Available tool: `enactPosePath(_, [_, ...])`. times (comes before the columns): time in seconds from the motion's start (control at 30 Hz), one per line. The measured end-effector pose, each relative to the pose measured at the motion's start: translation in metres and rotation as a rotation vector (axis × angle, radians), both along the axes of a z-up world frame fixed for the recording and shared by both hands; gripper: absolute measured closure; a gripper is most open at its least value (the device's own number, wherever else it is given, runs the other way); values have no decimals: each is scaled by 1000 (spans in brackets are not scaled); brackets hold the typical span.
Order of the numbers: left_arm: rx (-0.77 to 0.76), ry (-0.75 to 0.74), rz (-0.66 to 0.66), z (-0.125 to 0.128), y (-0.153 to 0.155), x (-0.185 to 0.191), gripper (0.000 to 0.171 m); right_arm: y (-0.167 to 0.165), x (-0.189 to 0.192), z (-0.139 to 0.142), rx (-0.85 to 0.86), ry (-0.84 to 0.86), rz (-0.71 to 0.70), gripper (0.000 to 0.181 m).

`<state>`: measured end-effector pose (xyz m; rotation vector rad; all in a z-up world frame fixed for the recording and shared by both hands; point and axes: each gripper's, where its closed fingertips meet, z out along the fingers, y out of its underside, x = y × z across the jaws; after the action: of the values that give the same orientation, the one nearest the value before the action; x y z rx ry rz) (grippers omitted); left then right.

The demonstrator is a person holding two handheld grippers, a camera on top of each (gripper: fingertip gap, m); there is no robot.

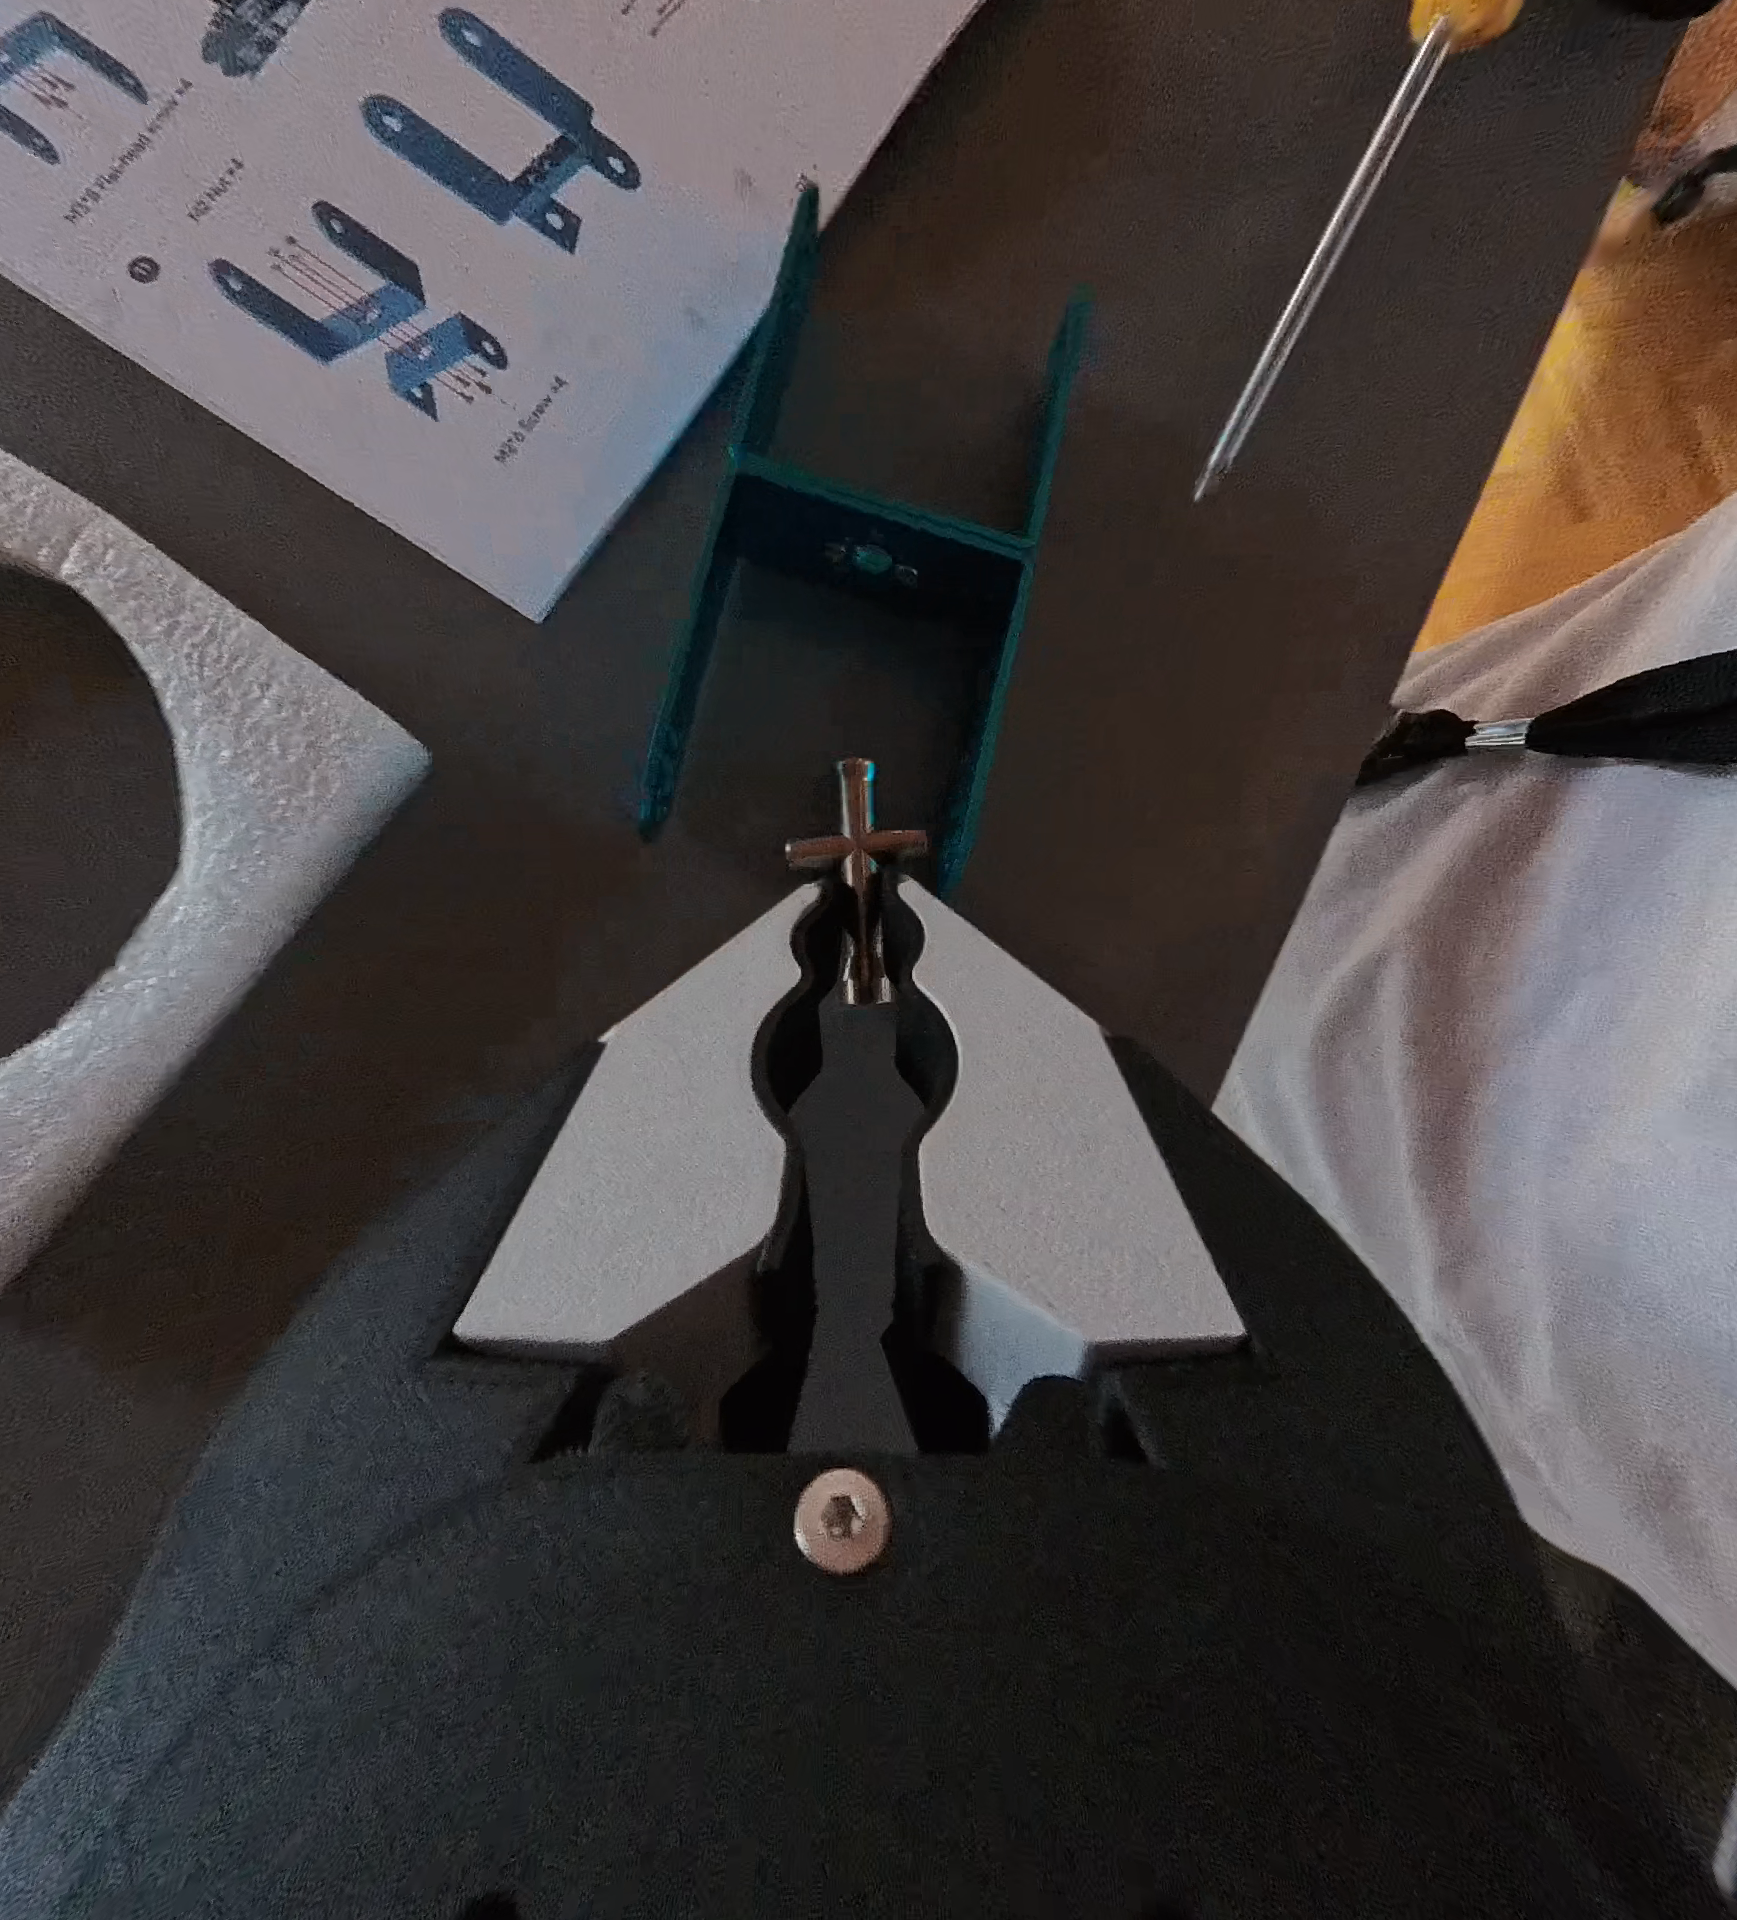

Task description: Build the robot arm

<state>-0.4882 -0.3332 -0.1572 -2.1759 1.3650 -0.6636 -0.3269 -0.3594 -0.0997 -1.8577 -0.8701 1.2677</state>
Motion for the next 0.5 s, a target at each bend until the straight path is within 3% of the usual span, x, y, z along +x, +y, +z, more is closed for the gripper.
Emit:
enactPosePath(0.13, [-40,-85,-13,5,-36,28,166,-6,5,3,-6,27,3,165])
enactPosePath(0.23, [-11,-134,-35,10,-45,63,166,-6,21,2,-5,36,-39,165])
enactPosePath(0.33, [-27,-243,-50,38,-51,73,166,-6,38,5,-13,73,-85,165])
enactPosePath(0.43, [-3,-284,-27,64,-32,51,166,-9,48,8,5,84,-126,165])
enactPosePath(0.5, [73,-248,-103,70,-12,47,166,-15,47,8,8,90,-131,165])
